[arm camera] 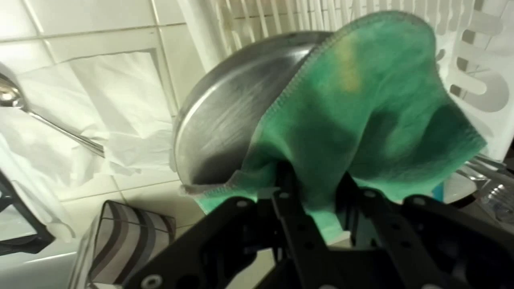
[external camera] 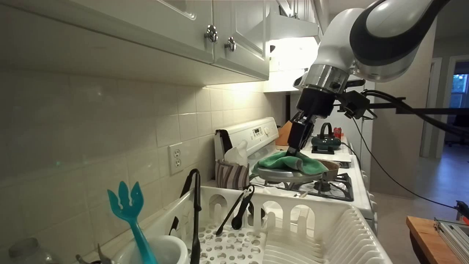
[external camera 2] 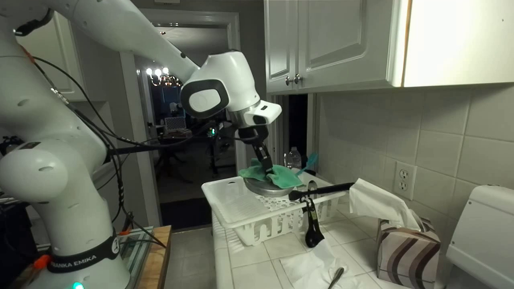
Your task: Put the lid on top of the pot
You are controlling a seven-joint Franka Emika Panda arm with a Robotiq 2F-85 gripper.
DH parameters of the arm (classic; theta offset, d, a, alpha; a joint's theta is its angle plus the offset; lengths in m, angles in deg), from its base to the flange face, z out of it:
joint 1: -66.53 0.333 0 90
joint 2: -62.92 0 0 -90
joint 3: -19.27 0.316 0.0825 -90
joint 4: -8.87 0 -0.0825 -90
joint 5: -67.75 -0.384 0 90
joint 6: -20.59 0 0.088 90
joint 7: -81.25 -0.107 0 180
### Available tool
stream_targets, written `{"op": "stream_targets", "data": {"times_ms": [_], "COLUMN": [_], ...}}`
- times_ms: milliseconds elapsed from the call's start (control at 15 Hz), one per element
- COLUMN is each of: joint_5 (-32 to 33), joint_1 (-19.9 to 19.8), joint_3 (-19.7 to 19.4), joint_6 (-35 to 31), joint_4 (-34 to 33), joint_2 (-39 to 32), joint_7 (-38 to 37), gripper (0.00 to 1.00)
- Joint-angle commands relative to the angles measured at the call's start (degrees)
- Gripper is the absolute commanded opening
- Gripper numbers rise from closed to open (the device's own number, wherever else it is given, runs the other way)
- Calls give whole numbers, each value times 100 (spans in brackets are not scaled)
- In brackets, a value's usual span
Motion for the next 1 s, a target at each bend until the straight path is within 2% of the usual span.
{"op": "stream_targets", "data": {"times_ms": [0, 400, 667, 733, 933], "joint_5": [461, 1220, 1481, 1316, 1375], "joint_1": [-435, -1384, -1927, -1650, -1829], "joint_3": [-116, -164, -297, -356, -421], "joint_6": [88, 62, 65, 12, 11], "joint_4": [147, 87, -35, 54, 48], "joint_2": [376, 285, 97, 175, 128], "joint_7": [-524, -1282, -1662, -1393, -1468], "gripper": [7, 7, 7, 26, 26]}}
